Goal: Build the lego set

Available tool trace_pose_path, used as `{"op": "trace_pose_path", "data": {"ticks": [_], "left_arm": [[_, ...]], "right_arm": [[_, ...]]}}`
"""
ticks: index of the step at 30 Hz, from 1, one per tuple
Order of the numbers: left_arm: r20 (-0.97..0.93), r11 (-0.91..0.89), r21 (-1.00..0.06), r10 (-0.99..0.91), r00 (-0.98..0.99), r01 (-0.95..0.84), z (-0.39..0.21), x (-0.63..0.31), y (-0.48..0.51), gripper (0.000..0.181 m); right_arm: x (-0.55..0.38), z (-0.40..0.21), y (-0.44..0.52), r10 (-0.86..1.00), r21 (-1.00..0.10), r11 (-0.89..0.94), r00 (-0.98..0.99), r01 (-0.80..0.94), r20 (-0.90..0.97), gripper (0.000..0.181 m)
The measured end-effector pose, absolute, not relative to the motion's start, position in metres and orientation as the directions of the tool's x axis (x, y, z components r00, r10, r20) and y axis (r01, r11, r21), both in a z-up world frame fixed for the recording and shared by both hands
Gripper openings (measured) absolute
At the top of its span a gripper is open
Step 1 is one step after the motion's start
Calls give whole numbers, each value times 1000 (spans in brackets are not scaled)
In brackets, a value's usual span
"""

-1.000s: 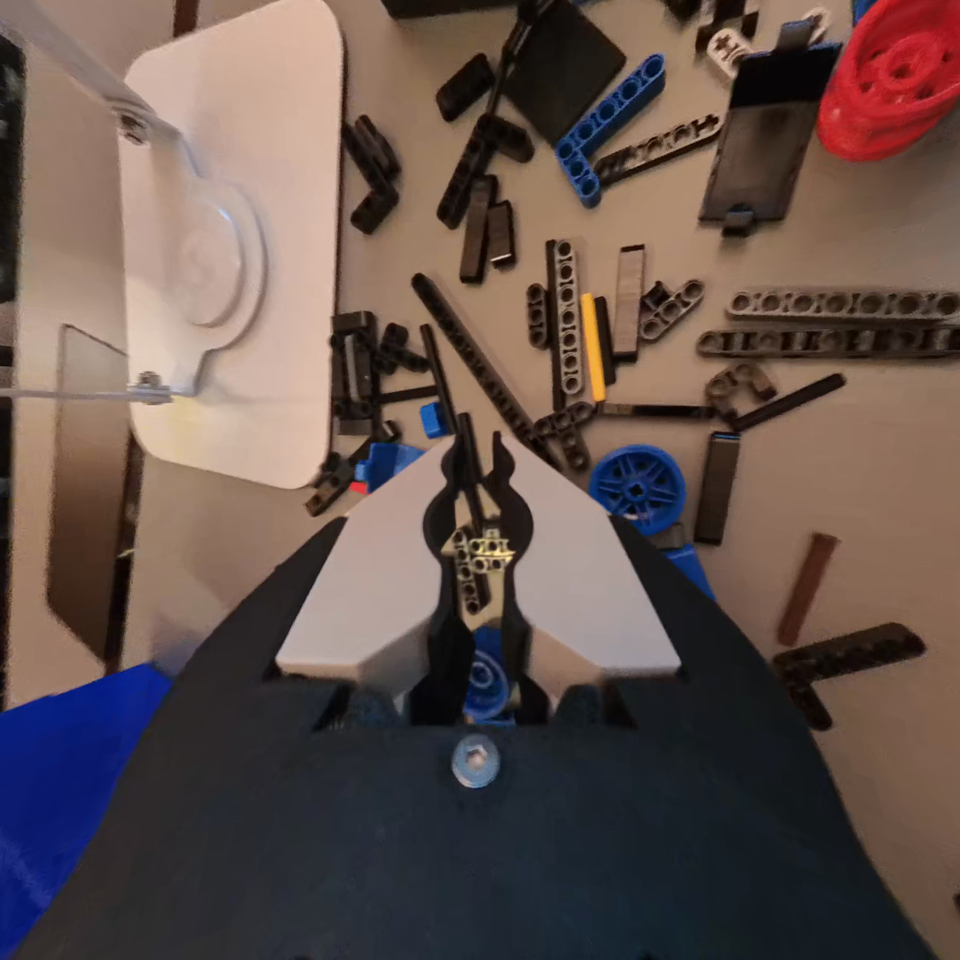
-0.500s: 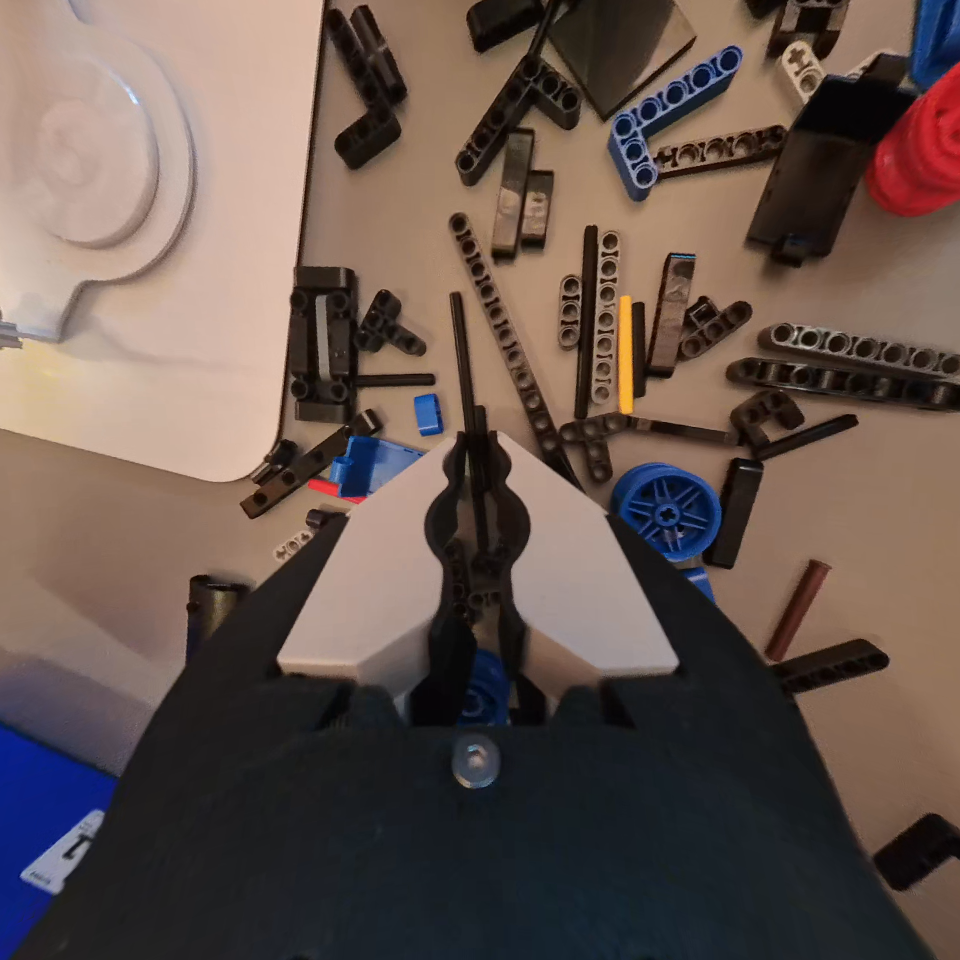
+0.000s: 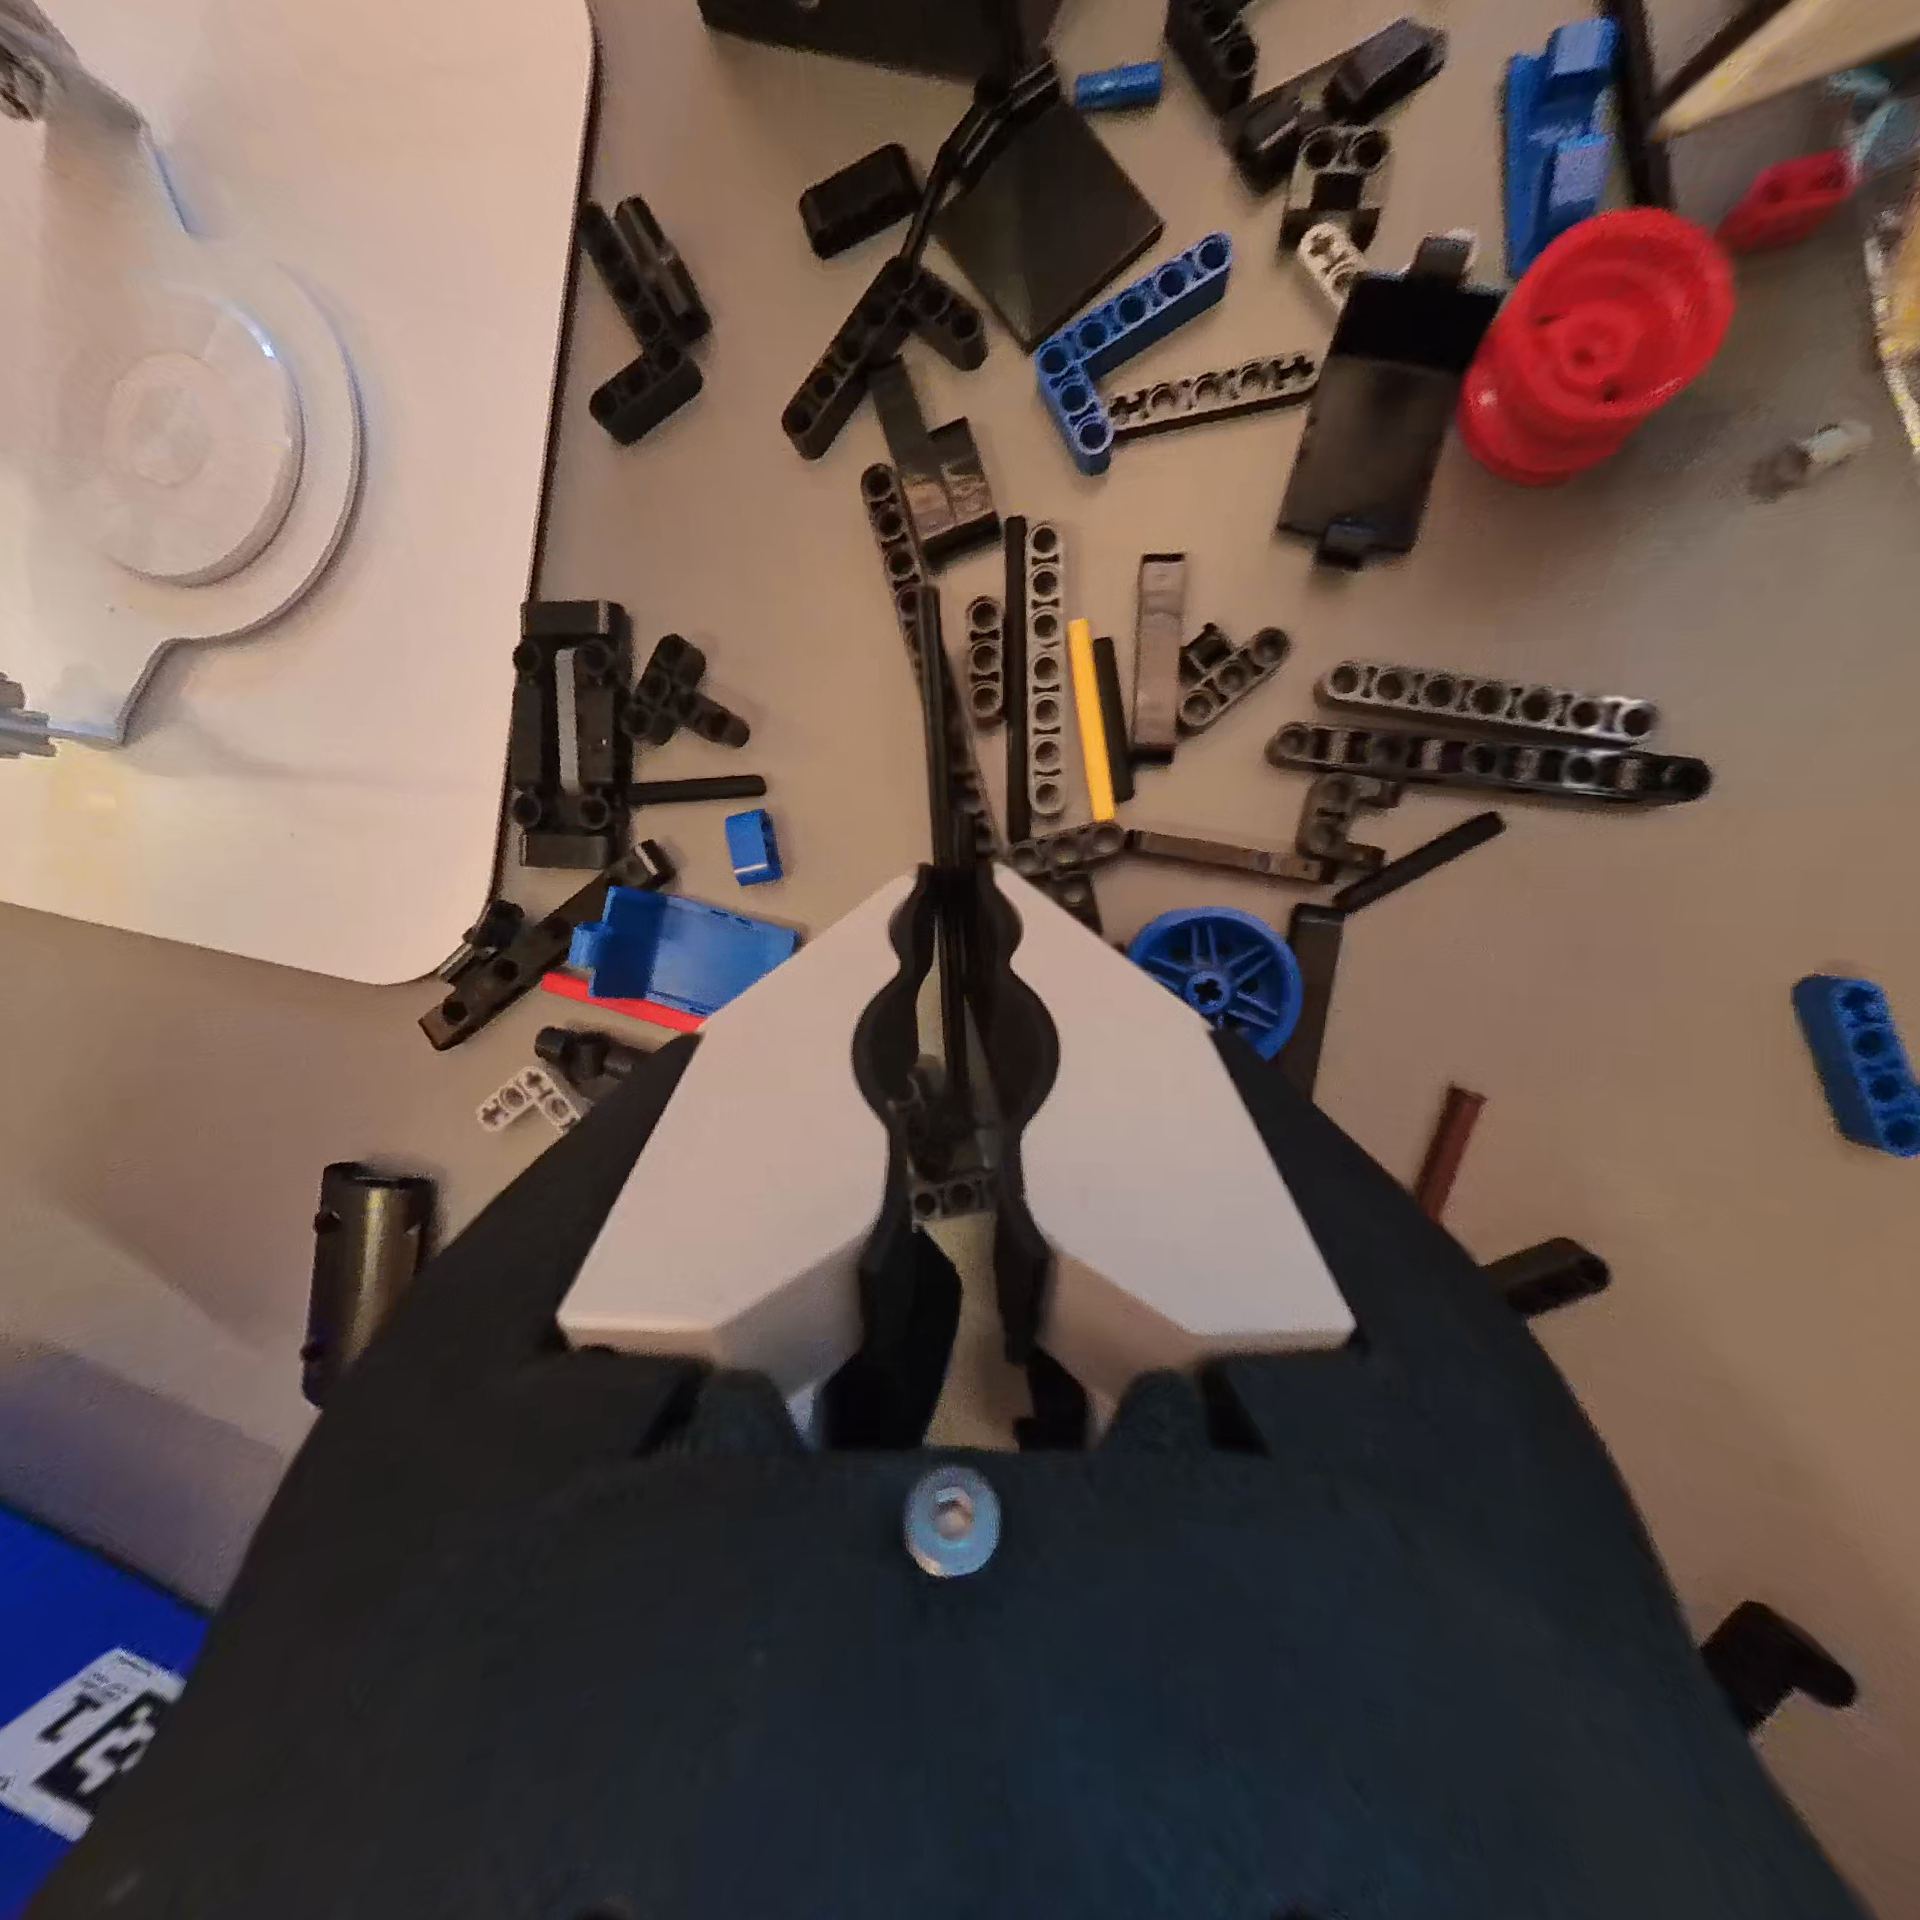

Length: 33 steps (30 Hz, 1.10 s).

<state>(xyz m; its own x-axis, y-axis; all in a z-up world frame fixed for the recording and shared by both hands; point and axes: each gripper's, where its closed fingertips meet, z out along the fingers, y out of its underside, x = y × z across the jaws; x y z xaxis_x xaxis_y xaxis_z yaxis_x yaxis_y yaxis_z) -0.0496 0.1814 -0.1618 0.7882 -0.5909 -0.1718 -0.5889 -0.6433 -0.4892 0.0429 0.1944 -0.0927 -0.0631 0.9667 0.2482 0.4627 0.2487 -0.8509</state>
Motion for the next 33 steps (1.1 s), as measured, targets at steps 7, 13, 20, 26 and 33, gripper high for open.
{"op": "trace_pose_path", "data": {"ticks": [7,13,20,26,33], "left_arm": [[-235,-556,-589,-577,783,-586,-142,-40,177,5],[-235,-509,-630,-594,769,-586,-128,-24,161,5],[-86,-512,-685,-649,756,-518,-122,-2,149,5],[71,-535,-740,-665,744,-408,-112,9,146,5],[48,-508,-752,-678,734,-420,-110,4,144,21]], "right_arm": [[33,-99,180,951,-838,304,-102,452,291,17],[18,-94,164,895,-812,442,-126,381,427,18],[4,-103,150,596,-507,781,-195,364,779,19],[-1,-112,152,450,-352,855,-209,380,868,6],[0,-107,154,563,-472,799,-185,373,806,3]]}}
